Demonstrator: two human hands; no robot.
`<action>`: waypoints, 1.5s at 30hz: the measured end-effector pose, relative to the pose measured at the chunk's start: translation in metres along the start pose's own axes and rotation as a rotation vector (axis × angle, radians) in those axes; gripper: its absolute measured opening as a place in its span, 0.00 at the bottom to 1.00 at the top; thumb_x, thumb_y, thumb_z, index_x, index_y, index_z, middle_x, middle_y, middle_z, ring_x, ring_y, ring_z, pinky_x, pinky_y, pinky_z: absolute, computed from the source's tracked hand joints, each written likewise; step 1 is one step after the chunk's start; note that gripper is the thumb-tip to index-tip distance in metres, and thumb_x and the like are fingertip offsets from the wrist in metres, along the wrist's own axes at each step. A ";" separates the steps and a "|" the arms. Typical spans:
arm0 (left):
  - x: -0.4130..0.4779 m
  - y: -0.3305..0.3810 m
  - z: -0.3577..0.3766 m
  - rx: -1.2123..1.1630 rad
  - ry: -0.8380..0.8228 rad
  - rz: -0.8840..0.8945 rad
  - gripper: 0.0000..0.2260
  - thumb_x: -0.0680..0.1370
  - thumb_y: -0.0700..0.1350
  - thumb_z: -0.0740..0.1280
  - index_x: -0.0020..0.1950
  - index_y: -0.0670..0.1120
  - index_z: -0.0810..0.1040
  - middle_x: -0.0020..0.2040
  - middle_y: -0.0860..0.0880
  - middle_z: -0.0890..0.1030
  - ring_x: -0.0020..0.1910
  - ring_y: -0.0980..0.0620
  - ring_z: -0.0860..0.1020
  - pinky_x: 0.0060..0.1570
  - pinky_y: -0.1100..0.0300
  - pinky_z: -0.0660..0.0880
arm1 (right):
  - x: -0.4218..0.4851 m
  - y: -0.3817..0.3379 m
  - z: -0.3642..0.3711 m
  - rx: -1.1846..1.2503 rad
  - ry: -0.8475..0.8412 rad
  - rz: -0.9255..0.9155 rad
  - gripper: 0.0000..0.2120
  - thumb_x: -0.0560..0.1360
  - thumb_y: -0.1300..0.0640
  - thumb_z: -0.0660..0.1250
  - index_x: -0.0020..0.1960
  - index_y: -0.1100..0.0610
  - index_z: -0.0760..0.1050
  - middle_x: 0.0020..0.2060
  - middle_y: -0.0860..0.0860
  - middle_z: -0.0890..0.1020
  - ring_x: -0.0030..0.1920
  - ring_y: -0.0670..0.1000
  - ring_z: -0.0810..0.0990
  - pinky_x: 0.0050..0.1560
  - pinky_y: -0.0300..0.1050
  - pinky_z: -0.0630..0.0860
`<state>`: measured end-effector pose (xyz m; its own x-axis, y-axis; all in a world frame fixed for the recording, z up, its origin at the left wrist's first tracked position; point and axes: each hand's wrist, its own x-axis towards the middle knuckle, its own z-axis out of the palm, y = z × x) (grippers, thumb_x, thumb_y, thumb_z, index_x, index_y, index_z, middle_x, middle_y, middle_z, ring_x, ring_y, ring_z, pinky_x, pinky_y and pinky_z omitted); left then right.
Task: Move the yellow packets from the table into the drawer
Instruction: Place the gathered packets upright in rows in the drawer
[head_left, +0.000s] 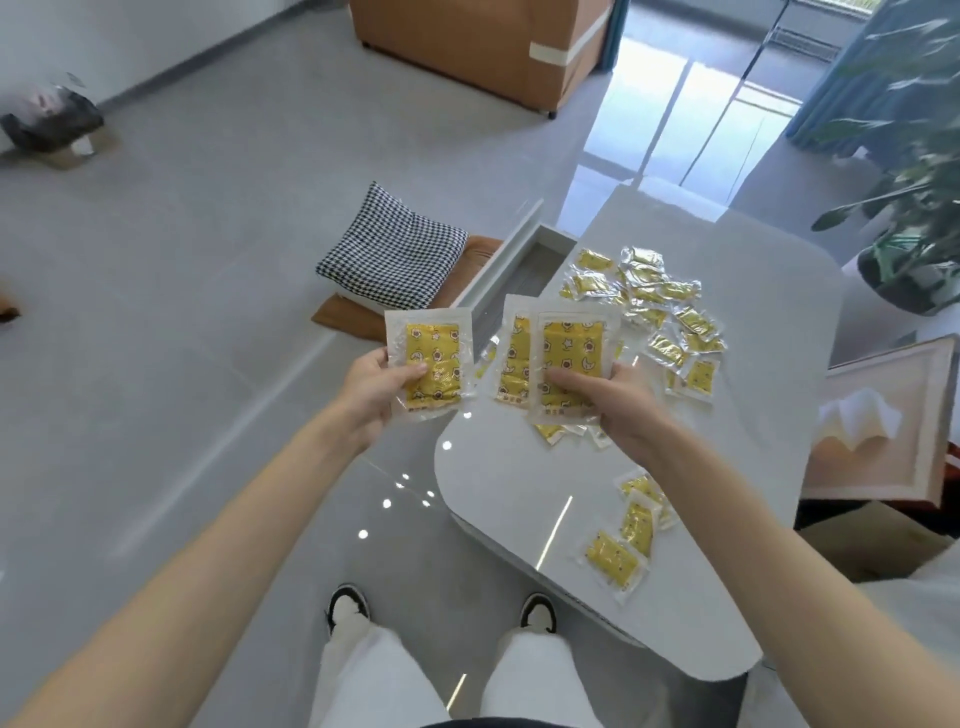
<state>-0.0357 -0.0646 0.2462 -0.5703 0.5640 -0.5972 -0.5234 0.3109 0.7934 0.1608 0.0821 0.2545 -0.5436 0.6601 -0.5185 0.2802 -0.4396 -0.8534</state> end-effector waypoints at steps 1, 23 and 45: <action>0.001 0.005 -0.012 -0.008 -0.007 -0.010 0.16 0.76 0.32 0.65 0.64 0.37 0.73 0.56 0.41 0.81 0.46 0.49 0.80 0.42 0.57 0.80 | 0.000 0.000 0.014 0.006 -0.006 0.012 0.09 0.71 0.63 0.73 0.50 0.56 0.80 0.47 0.52 0.86 0.47 0.52 0.85 0.49 0.45 0.82; 0.098 0.143 -0.208 0.112 -0.141 -0.010 0.12 0.76 0.32 0.65 0.60 0.38 0.74 0.49 0.44 0.81 0.43 0.50 0.81 0.37 0.61 0.81 | 0.077 -0.040 0.241 0.284 0.093 0.110 0.17 0.72 0.65 0.72 0.60 0.62 0.77 0.53 0.56 0.84 0.50 0.53 0.84 0.44 0.44 0.83; 0.427 0.340 -0.098 0.538 -0.364 -0.089 0.13 0.76 0.35 0.67 0.59 0.41 0.75 0.54 0.42 0.81 0.52 0.43 0.81 0.56 0.45 0.77 | 0.368 -0.158 0.254 0.523 0.401 0.225 0.15 0.71 0.66 0.73 0.57 0.64 0.78 0.47 0.57 0.85 0.41 0.52 0.86 0.36 0.43 0.82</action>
<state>-0.5192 0.2066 0.2491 -0.2392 0.7123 -0.6599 -0.1148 0.6541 0.7476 -0.2842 0.2398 0.2126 -0.1541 0.6481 -0.7458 -0.1209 -0.7615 -0.6368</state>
